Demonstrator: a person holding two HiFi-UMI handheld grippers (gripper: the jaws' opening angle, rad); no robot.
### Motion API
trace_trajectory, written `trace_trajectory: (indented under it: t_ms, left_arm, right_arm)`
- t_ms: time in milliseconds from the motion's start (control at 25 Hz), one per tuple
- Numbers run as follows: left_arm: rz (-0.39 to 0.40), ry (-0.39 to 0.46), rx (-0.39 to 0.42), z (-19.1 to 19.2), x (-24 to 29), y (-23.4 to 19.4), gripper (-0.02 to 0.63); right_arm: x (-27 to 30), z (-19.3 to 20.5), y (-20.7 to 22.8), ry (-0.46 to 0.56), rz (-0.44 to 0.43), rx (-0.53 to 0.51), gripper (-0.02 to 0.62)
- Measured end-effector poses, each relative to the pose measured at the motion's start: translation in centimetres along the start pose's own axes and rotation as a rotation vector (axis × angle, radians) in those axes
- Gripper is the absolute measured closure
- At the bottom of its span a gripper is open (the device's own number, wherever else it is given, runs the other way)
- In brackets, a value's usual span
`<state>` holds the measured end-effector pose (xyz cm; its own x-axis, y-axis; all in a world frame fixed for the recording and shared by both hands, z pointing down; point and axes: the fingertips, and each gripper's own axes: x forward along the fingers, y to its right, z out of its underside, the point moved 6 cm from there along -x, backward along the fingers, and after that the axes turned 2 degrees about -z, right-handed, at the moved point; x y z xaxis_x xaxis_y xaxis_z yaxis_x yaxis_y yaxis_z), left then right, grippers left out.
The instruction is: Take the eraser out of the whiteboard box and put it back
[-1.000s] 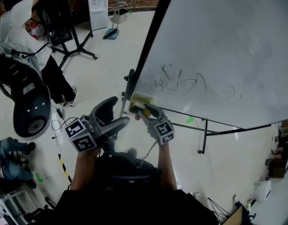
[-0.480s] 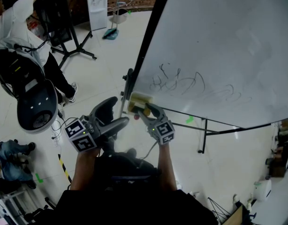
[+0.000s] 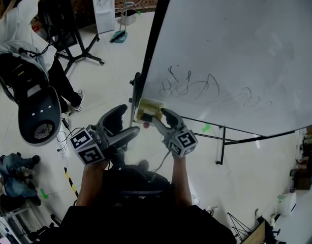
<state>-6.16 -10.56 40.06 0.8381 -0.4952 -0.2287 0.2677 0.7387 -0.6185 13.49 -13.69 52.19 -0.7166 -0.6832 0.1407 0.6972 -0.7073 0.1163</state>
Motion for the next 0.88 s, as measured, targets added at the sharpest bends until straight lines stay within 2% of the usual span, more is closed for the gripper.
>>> trace_trajectory:
  t_ms: [520, 880]
  left_arm:
    - [-0.02, -0.022, 0.02, 1.9, 0.6, 3.2, 0.178]
    - [-0.102, -0.052, 0.035, 4.3, -0.1, 5.6, 0.178]
  right_arm:
    - [-6.8, -7.3, -1.2, 0.431, -0.178, 0.287, 0.422]
    - [-12.1, -8.4, -1.7, 0.635, -0.269, 0.431, 0.449]
